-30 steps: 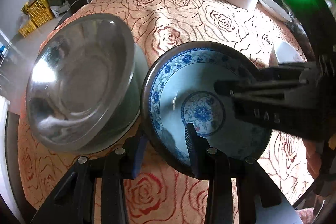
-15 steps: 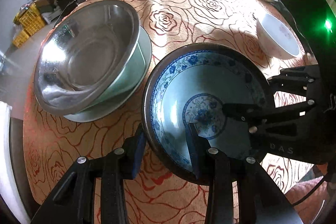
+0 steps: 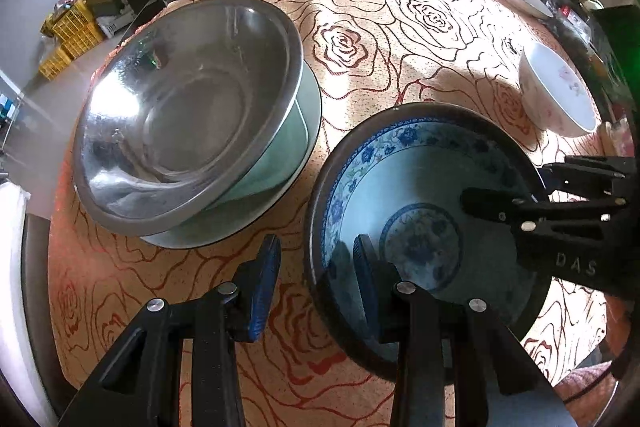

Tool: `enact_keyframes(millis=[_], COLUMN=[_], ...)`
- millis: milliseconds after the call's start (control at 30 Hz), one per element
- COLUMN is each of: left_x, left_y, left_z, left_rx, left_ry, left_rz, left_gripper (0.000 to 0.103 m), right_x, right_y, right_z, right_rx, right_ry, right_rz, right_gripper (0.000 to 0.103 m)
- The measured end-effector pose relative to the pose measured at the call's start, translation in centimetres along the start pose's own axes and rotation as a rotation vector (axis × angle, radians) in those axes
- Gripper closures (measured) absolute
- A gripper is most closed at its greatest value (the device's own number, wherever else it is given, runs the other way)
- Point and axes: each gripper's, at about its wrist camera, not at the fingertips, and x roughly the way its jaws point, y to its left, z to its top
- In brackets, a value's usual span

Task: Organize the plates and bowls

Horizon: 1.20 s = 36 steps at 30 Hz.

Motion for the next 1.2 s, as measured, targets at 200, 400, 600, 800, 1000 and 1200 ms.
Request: enact_keyframes(millis=[200,400,600,800,1000,1200], left_x=[0.4,1.1,1.5,1.1,0.1,-0.8], left_y=[-1.0,-0.8,-0.7,-0.4,-0.1,-0.2], left_z=[0.0,0.4,1.0,0.7,0.5,0.6], left_rx=[0.027,0.013,-0.012,-0.04,-0.061,-0.066], left_ry=[0.003,0.0,-0.012,-0.008,-0.016,-0.033], left_rz=[-0.019,-0.015,-0.016,-0.04,-0.082,-0.114], left_gripper=[0.068,0.071,0.07,0.071,0.071,0.071], right_x=[0.2,-0.1,0.2,0.2,-0.6,-2.3], right_y=[0.6,0.3,0.3,0.4,0.8,0.6], right_z=[0.2,-0.1,0.3,0.1,-0.5,-1.1], right_rx=[-0.013,0.028,0.064,0.088,0.092,0.118], right_ry=[0.003,-0.007,-0.035,-0.032,-0.011,-0.025], right_rz=[0.032,0.041,0.038,0.041,0.035,0.051], right_gripper=[0.0,0.0,0.0,0.0,0.0,0.0])
